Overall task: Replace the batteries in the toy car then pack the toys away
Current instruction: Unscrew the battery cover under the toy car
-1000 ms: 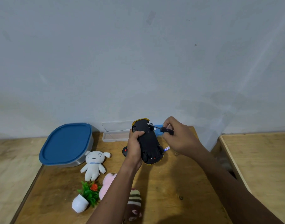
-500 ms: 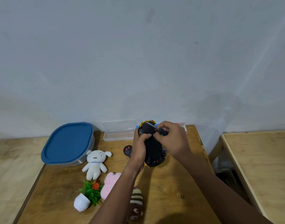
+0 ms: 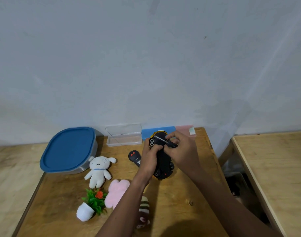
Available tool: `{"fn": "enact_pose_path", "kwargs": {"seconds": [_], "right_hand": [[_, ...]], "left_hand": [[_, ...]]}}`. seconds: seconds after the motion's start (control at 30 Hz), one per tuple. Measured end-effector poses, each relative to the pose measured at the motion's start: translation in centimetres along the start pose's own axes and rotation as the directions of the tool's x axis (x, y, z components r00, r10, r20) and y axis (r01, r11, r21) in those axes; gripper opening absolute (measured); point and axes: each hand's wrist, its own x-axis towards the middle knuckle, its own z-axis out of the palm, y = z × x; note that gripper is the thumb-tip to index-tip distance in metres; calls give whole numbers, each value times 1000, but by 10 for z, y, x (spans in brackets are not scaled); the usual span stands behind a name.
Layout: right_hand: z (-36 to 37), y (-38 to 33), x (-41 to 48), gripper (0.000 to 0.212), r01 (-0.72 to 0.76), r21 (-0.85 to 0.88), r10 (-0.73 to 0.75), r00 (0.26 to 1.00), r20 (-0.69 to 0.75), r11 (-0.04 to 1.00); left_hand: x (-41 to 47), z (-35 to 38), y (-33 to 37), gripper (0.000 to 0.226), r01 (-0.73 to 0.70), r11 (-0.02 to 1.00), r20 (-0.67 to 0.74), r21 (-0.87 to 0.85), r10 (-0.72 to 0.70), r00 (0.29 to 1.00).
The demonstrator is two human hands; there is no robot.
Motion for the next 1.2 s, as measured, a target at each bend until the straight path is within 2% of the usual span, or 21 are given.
{"fn": "enact_pose_path", "kwargs": {"seconds": [0.1, 0.17, 0.37, 0.57, 0.67, 0.93, 1.2], "right_hand": [[1, 8, -4, 22, 53, 8, -53, 999, 1, 999], [2, 14, -6, 25, 54, 12, -54, 998, 19, 998], [5, 30, -19, 40, 19, -54, -15, 997, 74, 998], [6, 56, -40, 59, 50, -87, -36, 986, 161, 995], [3, 67, -48, 68, 80, -84, -62, 978, 200, 993], [-3, 86, -50, 63, 126, -88, -97, 957, 272, 988], [-10, 89, -45, 63, 179, -66, -152, 944, 294, 982]], "left_hand": [[-1, 1, -5, 38, 27, 1000, 3, -3, -27, 1000], [-1, 1, -9, 34, 41, 999, 19, 4, -41, 999], [0, 1, -26, 35, 100, 994, 41, 36, -101, 994], [-4, 3, -47, 42, 208, 975, 47, 79, -212, 976], [-3, 2, -58, 36, 270, 958, 73, 98, -278, 958], [-2, 4, -66, 30, 353, 933, 142, 70, -360, 922], [2, 4, -68, 28, 360, 933, 172, 22, -359, 917]]}}
